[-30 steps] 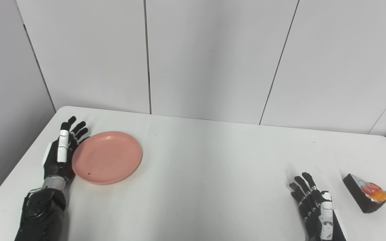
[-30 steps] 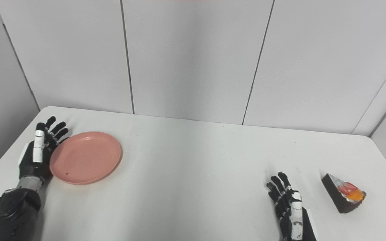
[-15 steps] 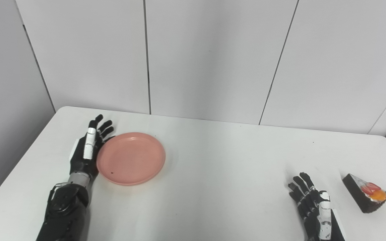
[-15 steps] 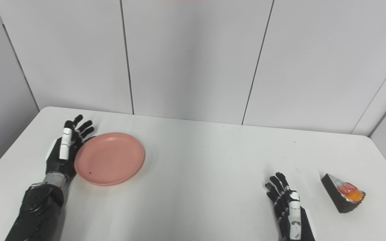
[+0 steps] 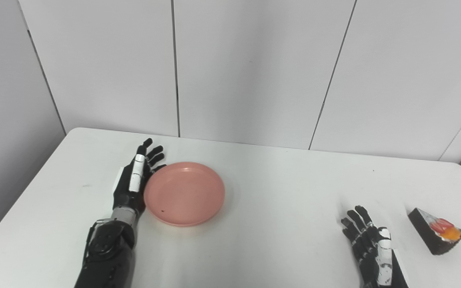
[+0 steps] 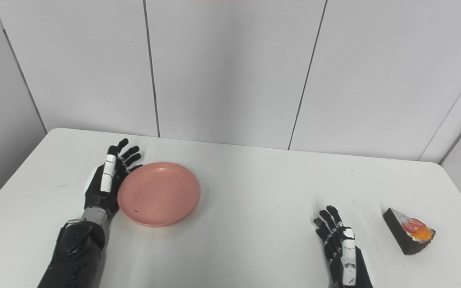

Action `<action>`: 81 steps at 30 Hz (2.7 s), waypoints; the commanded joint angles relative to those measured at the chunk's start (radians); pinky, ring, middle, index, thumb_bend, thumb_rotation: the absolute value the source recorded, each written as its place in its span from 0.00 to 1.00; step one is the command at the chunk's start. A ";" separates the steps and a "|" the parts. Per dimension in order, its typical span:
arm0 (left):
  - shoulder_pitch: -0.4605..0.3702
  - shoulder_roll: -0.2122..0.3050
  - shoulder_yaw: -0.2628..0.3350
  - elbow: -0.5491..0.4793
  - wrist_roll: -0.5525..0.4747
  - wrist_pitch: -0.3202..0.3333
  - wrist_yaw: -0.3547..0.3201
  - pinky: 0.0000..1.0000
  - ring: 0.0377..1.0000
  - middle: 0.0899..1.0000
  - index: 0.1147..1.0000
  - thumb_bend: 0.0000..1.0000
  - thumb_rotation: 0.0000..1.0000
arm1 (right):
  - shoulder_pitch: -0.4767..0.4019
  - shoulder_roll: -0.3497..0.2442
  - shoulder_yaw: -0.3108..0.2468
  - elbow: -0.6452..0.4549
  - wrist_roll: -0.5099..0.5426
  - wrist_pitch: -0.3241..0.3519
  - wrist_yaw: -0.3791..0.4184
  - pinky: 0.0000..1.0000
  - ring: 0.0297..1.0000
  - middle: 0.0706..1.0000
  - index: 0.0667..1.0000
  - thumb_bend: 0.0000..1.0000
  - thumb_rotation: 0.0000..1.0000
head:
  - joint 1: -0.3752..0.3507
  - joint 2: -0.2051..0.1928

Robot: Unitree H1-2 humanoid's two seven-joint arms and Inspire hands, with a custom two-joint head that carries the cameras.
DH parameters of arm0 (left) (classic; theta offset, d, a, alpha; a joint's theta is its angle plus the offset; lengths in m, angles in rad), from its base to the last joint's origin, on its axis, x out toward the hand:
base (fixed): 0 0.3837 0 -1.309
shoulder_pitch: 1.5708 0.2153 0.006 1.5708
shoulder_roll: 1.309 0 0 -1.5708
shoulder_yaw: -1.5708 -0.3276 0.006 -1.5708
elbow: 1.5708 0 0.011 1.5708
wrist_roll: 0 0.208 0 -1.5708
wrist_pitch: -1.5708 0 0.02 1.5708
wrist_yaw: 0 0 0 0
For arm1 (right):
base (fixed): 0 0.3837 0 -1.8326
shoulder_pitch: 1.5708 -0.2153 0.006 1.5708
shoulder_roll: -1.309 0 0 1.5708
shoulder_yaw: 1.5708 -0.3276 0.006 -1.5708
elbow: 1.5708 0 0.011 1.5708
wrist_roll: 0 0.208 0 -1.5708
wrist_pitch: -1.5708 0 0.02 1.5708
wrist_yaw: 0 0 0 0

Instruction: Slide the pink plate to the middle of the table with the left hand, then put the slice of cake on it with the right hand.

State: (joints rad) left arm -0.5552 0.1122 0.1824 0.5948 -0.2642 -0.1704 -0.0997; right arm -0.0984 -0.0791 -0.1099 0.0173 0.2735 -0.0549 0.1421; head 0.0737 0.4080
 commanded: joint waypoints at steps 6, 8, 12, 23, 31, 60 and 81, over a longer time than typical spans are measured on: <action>0.032 -0.043 -0.031 -0.039 0.038 0.066 0.035 0.72 0.86 0.85 0.89 0.85 0.90 | 0.007 0.014 0.013 0.005 -0.003 0.000 0.000 0.96 0.89 0.91 0.91 0.79 1.00 | -0.015 0.005; 0.035 -0.053 -0.038 -0.048 0.040 0.073 0.036 0.73 0.86 0.84 0.88 0.86 0.89 | 0.008 0.015 0.014 0.001 -0.007 0.005 -0.004 0.96 0.89 0.91 0.91 0.80 1.00 | -0.023 0.006; 0.035 -0.070 -0.053 -0.055 0.045 0.084 0.035 0.77 0.87 0.83 0.88 0.86 0.88 | 0.009 0.020 0.019 -0.005 -0.023 0.008 -0.014 0.95 0.88 0.90 0.91 0.81 1.00 | -0.043 0.011; 0.024 -0.117 -0.071 -0.043 0.034 0.100 0.028 0.81 0.89 0.84 0.87 0.88 0.84 | 0.013 0.040 0.035 -0.027 -0.048 0.022 -0.041 0.92 0.87 0.88 0.89 0.83 0.99 | -0.126 0.034; 0.012 -0.140 -0.082 -0.019 0.036 0.100 0.010 0.81 0.90 0.86 0.89 0.86 0.84 | 0.022 0.057 0.052 -0.054 -0.070 0.042 -0.062 0.91 0.85 0.87 0.89 0.84 0.98 | -0.194 0.049; -0.020 -0.173 -0.080 0.090 0.052 0.022 -0.036 0.86 0.94 0.89 0.91 0.80 0.86 | 0.017 0.073 0.091 -0.011 -0.237 -0.055 -0.137 0.88 0.87 0.87 0.90 0.88 0.97 | -0.362 0.028; -0.012 -0.165 -0.105 0.114 0.061 -0.005 -0.054 0.86 0.93 0.88 0.90 0.83 0.83 | -0.098 -0.177 0.059 -0.371 -0.926 0.007 -0.196 0.68 0.85 0.91 0.93 0.93 0.87 | -0.367 0.017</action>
State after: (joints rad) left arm -0.6041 -0.0487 0.0780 0.6696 -0.2013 -0.1893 -0.1526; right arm -0.1760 -0.2365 -0.0433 -0.3021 -0.5972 -0.0860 -0.0642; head -0.2945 0.4249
